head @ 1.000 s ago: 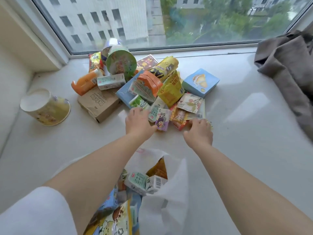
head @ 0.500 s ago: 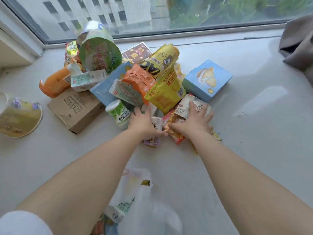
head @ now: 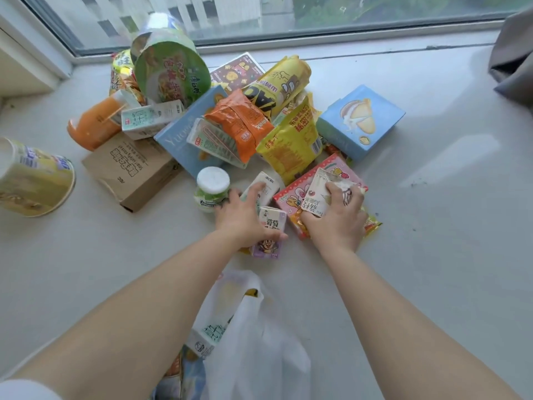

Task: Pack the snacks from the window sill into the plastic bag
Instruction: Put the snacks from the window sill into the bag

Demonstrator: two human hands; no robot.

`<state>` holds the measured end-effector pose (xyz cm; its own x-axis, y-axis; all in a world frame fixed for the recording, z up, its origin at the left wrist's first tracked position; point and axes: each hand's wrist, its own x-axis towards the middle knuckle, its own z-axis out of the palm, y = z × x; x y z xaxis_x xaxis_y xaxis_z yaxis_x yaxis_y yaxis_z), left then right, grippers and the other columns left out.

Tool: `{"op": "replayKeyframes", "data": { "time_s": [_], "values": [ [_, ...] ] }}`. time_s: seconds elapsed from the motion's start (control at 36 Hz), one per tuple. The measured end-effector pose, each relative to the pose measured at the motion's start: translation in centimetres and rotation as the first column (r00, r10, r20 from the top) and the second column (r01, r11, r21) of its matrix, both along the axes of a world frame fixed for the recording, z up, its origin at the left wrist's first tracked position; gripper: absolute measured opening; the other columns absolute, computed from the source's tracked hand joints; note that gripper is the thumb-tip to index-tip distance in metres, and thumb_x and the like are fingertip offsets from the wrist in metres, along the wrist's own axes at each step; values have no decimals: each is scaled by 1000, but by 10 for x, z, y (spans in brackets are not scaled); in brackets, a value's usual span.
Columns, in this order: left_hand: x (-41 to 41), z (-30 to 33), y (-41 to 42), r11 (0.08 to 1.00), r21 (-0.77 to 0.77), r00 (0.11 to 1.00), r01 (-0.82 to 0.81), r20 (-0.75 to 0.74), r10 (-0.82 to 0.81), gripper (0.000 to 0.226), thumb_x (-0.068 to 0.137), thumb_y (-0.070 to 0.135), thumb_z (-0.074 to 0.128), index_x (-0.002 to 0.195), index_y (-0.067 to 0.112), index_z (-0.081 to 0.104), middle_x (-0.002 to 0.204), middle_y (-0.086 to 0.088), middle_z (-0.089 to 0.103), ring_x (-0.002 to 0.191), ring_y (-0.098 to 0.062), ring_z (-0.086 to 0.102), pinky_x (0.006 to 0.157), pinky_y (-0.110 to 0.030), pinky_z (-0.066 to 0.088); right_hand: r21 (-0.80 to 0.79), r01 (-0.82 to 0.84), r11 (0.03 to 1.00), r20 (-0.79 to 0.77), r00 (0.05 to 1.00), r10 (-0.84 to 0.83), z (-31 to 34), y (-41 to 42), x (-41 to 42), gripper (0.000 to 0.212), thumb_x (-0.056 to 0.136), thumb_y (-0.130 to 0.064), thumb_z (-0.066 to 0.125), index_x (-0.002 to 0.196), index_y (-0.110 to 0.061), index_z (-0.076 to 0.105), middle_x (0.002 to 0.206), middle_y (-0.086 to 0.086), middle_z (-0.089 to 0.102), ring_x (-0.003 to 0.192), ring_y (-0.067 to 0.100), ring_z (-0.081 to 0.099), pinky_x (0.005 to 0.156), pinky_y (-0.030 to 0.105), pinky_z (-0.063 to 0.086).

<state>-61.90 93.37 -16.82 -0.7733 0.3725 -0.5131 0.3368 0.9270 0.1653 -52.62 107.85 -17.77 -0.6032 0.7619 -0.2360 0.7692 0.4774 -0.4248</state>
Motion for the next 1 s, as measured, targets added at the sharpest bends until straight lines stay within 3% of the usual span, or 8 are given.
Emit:
{"op": "replayKeyframes", "data": {
  "time_s": [0.11,0.19,0.47,0.67,0.86,0.94,1.0],
  "values": [
    [-9,4,-1,1000,-15,994,21,110,-20,140,42,84,67,143,42,-21,133,-15,37,119,-35,44,91,-42,41,-10,10,1000,-83,996,-11,-5,-9,8,74,66,-47,74,131,-37,42,144,3,23,119,36,35,92,41,39],
    [-14,4,-4,1000,14,984,-18,178,15,144,40,82,69,142,40,-24,136,-16,37,122,-34,43,93,-40,41,-14,25,1000,-113,993,-26,-8,-13,11,74,64,-45,76,130,-37,43,144,2,23,120,36,34,89,42,42],
    [-4,-6,-7,953,148,956,-264,171,238,127,42,72,77,143,22,19,130,-10,38,124,-27,40,99,-38,37,-112,13,994,-162,986,-31,-11,-9,7,71,67,-36,76,130,-36,43,146,0,19,118,38,36,90,33,36],
    [1,-6,-8,963,126,965,-236,151,217,128,43,71,78,143,20,16,134,-13,36,126,-29,36,101,-38,35,-119,-44,992,-369,929,-3,-16,-18,29,67,64,-16,81,124,-21,53,143,8,27,130,27,29,104,38,35],
    [-6,1,-5,957,52,927,-286,266,263,125,42,71,79,138,12,24,129,-14,44,117,-27,46,92,-37,47,-146,-61,987,-363,932,4,-14,-15,23,62,68,-15,78,124,-25,52,144,4,25,128,26,32,99,36,39],
    [-1,-1,-3,943,28,913,-333,259,315,124,44,72,78,138,11,25,130,-16,41,121,-29,42,96,-40,45,-128,-33,991,-413,910,-23,-13,-8,28,55,68,-10,77,119,-20,58,139,6,33,128,23,36,92,26,38],
    [1,-2,-1,943,12,921,-332,220,322,123,45,72,77,138,11,24,131,-17,40,122,-30,41,97,-41,43,-109,6,994,-440,896,-54,-13,-2,35,54,65,-3,77,115,-15,61,136,10,37,129,25,37,96,30,42]
  ]
}}
